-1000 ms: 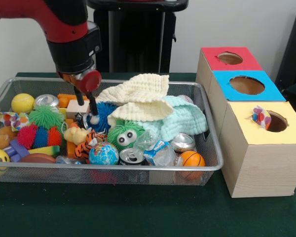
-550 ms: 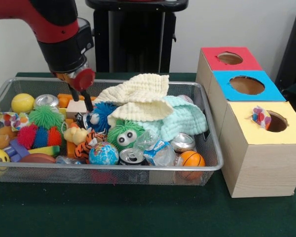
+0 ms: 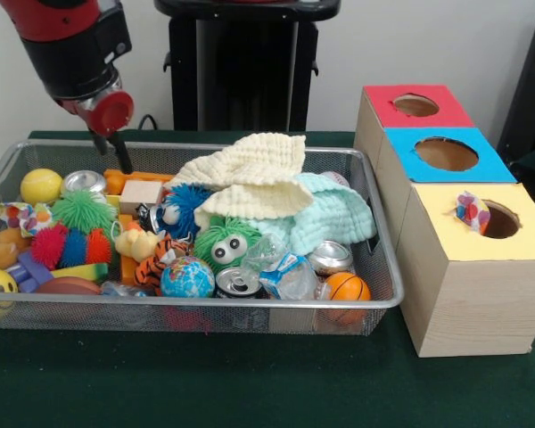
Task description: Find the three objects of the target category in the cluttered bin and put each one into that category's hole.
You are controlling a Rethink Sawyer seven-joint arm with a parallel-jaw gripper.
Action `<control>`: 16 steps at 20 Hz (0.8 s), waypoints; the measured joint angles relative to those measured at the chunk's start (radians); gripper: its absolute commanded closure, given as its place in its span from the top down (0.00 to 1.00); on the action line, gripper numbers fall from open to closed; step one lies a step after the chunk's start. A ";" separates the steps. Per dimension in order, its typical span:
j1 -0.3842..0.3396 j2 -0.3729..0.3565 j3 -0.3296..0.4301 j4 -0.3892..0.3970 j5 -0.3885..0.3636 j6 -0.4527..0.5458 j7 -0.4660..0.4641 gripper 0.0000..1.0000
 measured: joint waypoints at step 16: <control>-0.007 0.001 0.001 -0.054 -0.088 -0.018 -0.002 1.00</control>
